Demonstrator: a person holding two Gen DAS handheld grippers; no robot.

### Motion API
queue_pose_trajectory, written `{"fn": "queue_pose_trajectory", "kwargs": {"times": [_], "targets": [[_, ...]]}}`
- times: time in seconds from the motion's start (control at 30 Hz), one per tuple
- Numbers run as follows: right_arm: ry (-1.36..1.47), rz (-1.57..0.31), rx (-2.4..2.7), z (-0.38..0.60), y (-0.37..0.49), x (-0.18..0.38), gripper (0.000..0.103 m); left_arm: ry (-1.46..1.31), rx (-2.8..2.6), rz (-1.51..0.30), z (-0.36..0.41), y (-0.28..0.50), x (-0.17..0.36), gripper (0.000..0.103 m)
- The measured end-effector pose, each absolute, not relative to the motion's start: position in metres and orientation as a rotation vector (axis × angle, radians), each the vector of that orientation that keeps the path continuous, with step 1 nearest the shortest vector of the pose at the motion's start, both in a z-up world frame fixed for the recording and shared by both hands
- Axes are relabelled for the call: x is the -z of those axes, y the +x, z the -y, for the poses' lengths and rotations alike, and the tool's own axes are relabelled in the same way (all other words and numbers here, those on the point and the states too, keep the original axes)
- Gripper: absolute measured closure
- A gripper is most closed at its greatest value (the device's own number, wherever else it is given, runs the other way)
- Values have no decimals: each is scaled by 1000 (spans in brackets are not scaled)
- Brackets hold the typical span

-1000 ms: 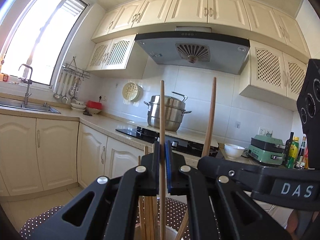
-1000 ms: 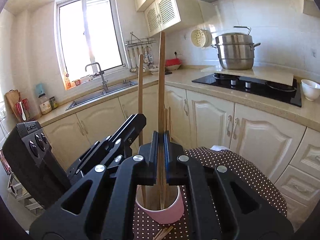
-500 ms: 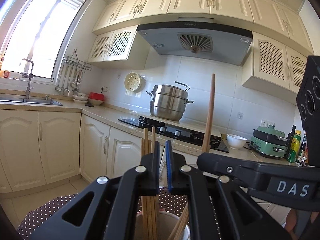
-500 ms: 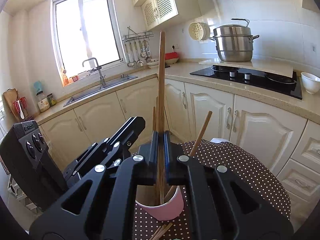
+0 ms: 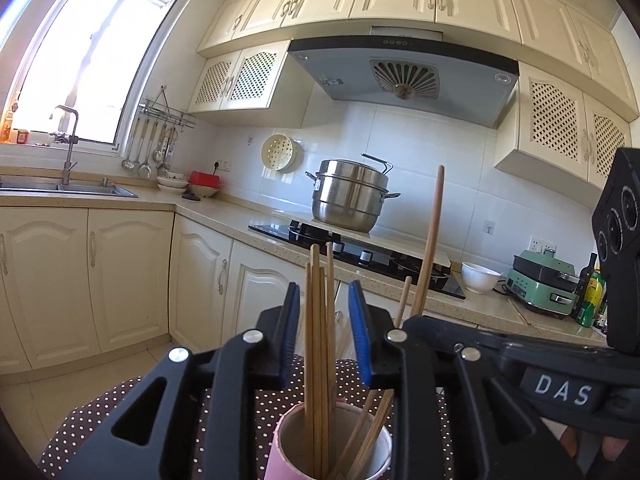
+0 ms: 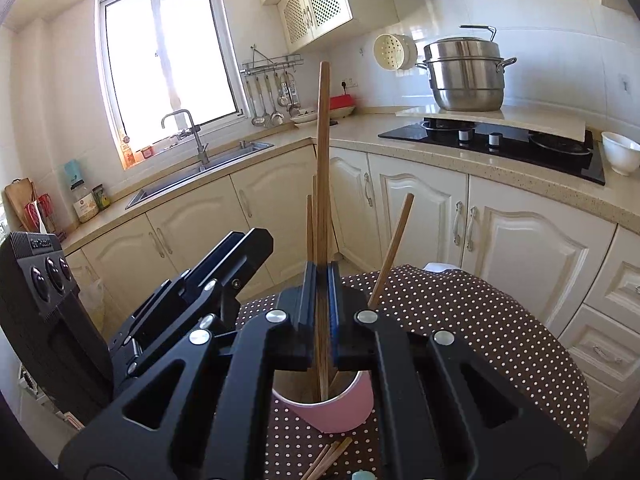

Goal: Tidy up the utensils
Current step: 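Open both grippers to release the chopsticks into the pink cup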

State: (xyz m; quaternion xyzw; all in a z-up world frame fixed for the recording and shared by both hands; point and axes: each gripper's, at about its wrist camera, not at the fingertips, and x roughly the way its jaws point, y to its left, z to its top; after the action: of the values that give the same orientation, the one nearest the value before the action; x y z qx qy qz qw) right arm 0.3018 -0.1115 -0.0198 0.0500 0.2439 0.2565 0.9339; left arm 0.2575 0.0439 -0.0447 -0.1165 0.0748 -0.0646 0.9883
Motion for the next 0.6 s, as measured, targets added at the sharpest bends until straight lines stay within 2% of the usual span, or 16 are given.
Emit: {"fn": "queue_pose_trajectory", "kwargs": {"times": [0.6], "targets": [[89,-519,-491,107,289,25,96,-192,91,-203,-43,244,43,74]]}}
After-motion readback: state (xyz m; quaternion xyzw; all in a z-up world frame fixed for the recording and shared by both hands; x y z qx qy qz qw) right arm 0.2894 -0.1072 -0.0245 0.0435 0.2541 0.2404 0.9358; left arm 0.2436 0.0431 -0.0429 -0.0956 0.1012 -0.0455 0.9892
